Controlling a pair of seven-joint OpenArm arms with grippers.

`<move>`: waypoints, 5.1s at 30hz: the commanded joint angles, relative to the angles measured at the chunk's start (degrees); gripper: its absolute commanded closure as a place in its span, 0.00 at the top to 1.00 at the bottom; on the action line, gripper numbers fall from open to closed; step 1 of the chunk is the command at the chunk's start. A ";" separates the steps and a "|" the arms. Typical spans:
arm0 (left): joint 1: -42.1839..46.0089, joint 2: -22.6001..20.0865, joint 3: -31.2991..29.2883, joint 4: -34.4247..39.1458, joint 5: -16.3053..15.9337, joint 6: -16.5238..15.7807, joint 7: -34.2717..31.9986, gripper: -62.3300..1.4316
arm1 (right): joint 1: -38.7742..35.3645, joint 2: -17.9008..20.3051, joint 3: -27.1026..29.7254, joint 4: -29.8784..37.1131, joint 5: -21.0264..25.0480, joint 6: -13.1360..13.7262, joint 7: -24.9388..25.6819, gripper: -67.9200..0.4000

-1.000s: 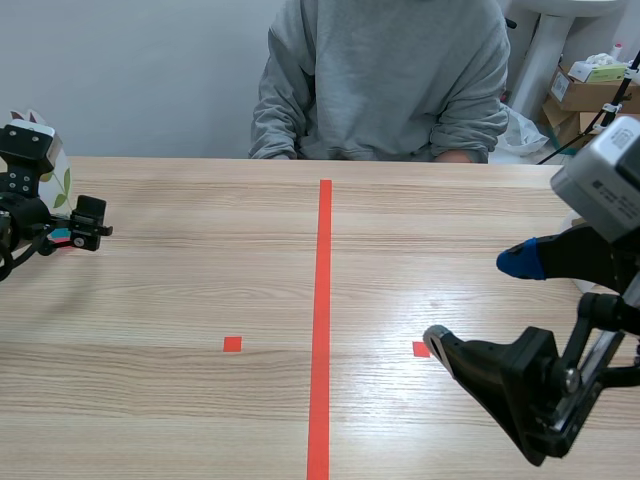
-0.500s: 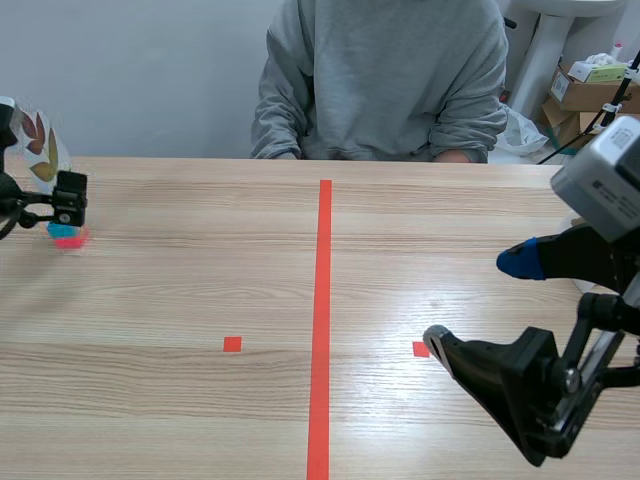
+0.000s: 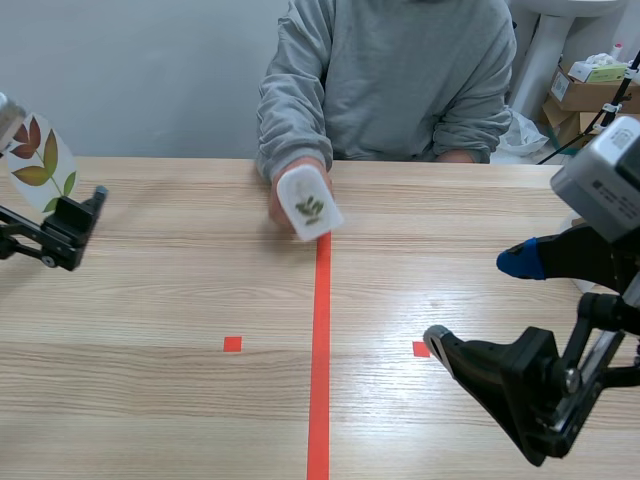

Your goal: Do the leaf sorting experiment

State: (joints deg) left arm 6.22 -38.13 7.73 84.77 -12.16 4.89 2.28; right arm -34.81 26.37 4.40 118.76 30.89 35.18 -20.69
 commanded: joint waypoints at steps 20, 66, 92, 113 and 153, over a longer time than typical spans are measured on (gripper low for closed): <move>36.50 2.08 -3.58 31.80 0.81 -7.67 -1.11 1.00 | 0.68 0.61 0.15 -0.07 -0.79 -0.20 0.42 0.85; 40.39 5.09 -5.29 32.89 -2.99 -8.28 0.35 1.00 | 0.52 0.61 0.13 -0.26 -3.48 0.24 -2.32 0.85; 40.24 5.09 -5.29 32.89 -1.75 -8.31 1.44 1.00 | 0.52 0.61 0.13 -0.26 -3.48 0.24 -2.32 0.85; 3.93 3.17 3.17 4.61 -5.25 -30.25 1.62 1.00 | 0.55 0.61 0.13 -0.26 -3.56 0.24 -2.34 0.85; -42.25 30.01 36.04 -49.24 11.61 -29.92 -6.36 1.00 | 0.55 0.61 0.13 -0.26 -3.72 0.24 -2.34 0.85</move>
State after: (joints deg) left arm -35.42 -8.08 43.90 34.11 -0.01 -25.12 -3.31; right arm -34.81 26.37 4.40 118.54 26.81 35.42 -23.88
